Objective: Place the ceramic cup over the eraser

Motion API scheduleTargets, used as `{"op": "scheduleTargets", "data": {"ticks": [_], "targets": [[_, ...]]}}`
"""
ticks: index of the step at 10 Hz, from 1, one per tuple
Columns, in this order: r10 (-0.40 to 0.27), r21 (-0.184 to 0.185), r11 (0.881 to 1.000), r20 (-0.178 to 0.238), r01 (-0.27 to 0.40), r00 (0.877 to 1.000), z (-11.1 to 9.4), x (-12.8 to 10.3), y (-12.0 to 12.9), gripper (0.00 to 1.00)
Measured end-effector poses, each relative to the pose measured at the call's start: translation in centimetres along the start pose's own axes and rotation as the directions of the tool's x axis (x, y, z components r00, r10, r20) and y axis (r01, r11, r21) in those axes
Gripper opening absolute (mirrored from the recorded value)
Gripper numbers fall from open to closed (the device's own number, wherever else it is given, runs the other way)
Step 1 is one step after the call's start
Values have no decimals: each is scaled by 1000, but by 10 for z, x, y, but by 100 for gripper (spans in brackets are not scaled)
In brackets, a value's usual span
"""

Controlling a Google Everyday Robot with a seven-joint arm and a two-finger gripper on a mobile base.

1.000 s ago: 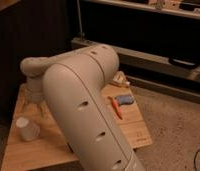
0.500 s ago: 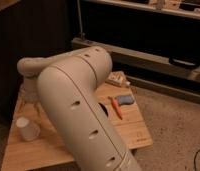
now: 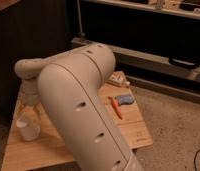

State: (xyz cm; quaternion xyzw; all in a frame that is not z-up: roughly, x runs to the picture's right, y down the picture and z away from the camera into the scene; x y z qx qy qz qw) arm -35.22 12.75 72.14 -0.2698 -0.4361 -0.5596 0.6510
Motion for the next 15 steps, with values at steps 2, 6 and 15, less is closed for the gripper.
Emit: {"op": "scheduleTargets", "data": {"ticks": [2, 6, 15], "targets": [[-7, -21, 1000, -2, 7, 1000, 7, -6, -3, 65], [-24, -50, 998, -11, 24, 1000, 21, -12, -11, 65], [-44, -78, 996, 32, 46, 999, 50, -7, -27, 65]]}}
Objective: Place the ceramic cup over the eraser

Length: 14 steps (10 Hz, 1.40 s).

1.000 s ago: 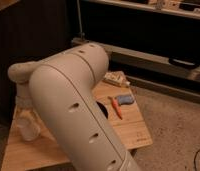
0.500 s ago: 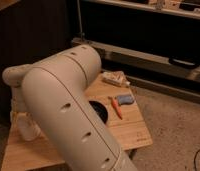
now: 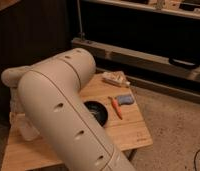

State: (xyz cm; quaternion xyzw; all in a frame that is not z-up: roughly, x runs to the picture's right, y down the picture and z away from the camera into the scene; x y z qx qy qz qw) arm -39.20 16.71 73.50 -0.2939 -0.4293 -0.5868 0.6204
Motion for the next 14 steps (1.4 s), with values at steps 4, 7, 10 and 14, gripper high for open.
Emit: {"op": "scheduleTargets", "data": {"ticks": [4, 7, 10, 14], "targets": [[-6, -17, 1000, 21, 6, 1000, 7, -3, -1, 65], [-15, -38, 999, 31, 16, 999, 14, -5, 0, 63], [-17, -53, 998, 38, 19, 999, 19, -6, 4, 34], [-11, -56, 998, 47, 14, 999, 20, -6, 6, 0]]}}
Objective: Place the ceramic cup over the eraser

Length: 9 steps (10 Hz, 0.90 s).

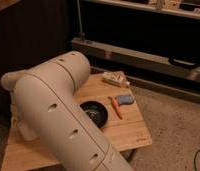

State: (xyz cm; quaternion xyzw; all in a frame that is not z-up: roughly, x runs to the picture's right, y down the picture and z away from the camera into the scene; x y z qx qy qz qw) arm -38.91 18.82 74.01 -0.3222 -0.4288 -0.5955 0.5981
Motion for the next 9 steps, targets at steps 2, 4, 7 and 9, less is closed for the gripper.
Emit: {"op": "scheduleTargets", "data": {"ticks": [2, 4, 7, 9], "targets": [[-1, -1, 1000, -1, 1, 1000, 0, 0, 0, 0], [-7, -2, 1000, -1, 7, 1000, -1, 0, 0, 0], [-4, -3, 1000, -2, 4, 1000, -1, 0, 1, 0], [-2, -3, 1000, -2, 2, 1000, -1, 1, 1, 0]]}}
